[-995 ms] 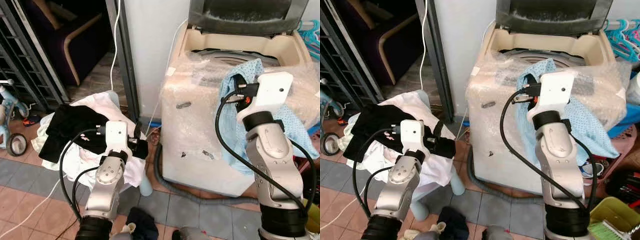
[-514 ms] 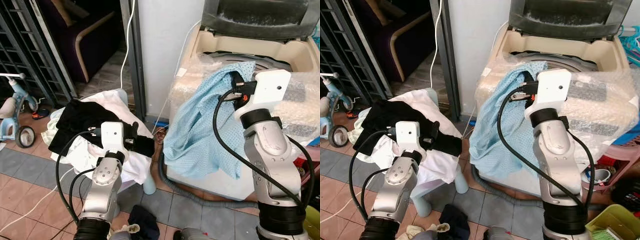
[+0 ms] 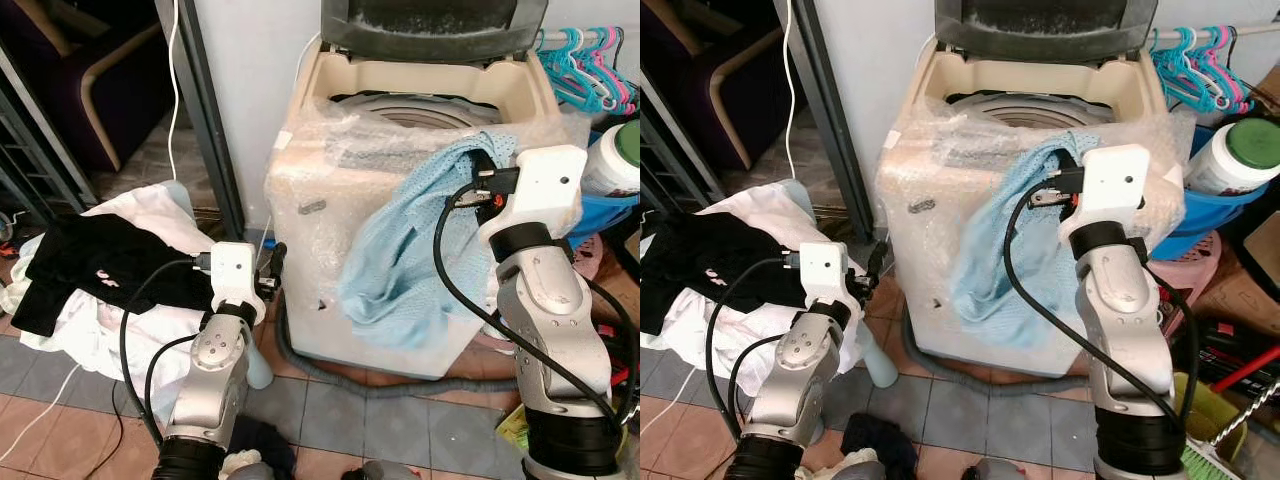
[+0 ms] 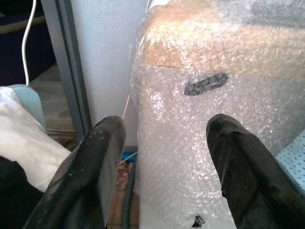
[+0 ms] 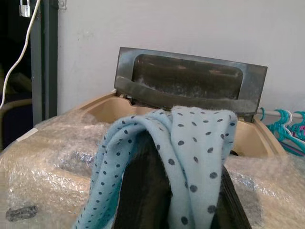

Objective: Clothes washing

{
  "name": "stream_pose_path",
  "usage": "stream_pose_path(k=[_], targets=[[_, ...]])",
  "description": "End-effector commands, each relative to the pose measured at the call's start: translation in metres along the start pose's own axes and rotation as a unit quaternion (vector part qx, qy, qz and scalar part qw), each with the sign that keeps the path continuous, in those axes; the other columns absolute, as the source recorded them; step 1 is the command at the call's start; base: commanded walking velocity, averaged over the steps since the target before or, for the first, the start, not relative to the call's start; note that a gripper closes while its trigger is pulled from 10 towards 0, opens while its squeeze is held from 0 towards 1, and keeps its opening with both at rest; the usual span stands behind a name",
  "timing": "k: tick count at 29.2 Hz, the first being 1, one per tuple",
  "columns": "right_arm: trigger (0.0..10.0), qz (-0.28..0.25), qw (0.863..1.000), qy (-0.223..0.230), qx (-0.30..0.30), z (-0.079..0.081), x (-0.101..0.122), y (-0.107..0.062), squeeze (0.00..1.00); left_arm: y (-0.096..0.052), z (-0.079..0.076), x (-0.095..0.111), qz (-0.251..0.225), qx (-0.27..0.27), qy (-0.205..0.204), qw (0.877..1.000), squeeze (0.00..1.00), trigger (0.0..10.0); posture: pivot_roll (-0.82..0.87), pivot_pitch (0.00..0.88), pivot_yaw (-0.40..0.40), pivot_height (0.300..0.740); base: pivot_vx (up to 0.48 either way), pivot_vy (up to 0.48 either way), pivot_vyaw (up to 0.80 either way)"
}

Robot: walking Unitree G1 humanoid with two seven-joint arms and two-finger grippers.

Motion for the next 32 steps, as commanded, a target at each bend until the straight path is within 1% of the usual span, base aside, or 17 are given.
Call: stream_pose_path(k=[1,4,21,24,26,29,32], targets=[[10.0,-0.011,1.0,-0.003,0.007,0.002,0.006,0.002,0.0,0.0,0.003,0.001,0.001,0.007,-0.001,1.0,0.0,10.0,-0.09,0.03,0.033,0.74,0.0,-0.296,0.0],[10.0,-0.011,1.0,-0.004,0.009,0.002,0.006,0.003,0.0,0.0,0.003,0.0,0.001,0.007,-0.001,1.0,0.0,10.0,-0.09,0.03,0.032,0.74,0.0,-0.301,0.0],[10.0,-0.005,1.0,-0.01,0.02,0.003,0.004,0.004,0.0,-0.003,0.004,-0.003,0.012,0.021,-0.01,1.0,0.0,10.0,-0.08,0.033,0.017,0.74,0.0,0.0,0.0],[10.0,-0.016,0.999,-0.014,0.03,0.006,0.007,0.005,0.0,-0.004,0.005,0.0,-0.001,0.013,-0.018,1.0,0.0,10.0,-0.08,0.032,0.018,0.74,0.0,0.0,0.0],[10.0,-0.022,0.999,-0.021,0.037,0.007,0.009,0.006,0.0,-0.003,0.008,0.006,-0.016,0.019,-0.017,1.0,0.0,10.0,-0.08,0.031,0.02,0.74,0.0,0.0,0.0],[10.0,-0.041,0.997,-0.033,0.056,0.011,0.016,0.015,0.0,-0.001,0.011,0.019,-0.039,0.025,-0.014,0.999,0.0,10.0,-0.08,0.034,0.03,0.74,0.0,0.0,0.0],[10.0,-0.065,0.993,-0.054,0.087,0.016,0.027,0.03,0.0,-0.002,0.012,0.02,-0.04,0.024,-0.012,0.999,0.0,10.0,-0.07,0.034,0.037,0.74,0.081,0.0,0.0]])
Point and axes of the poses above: a point about 5 cm out from each wrist's last joint towards the gripper, its own y axis pointing out of the wrist towards the gripper, its own x axis along the axis of the wrist's last joint, z = x × y, the point moved 2 cm from there along y, pointing out of the wrist towards the gripper, and after that the axes turned 9 degrees about y, right-handed, at the moved point
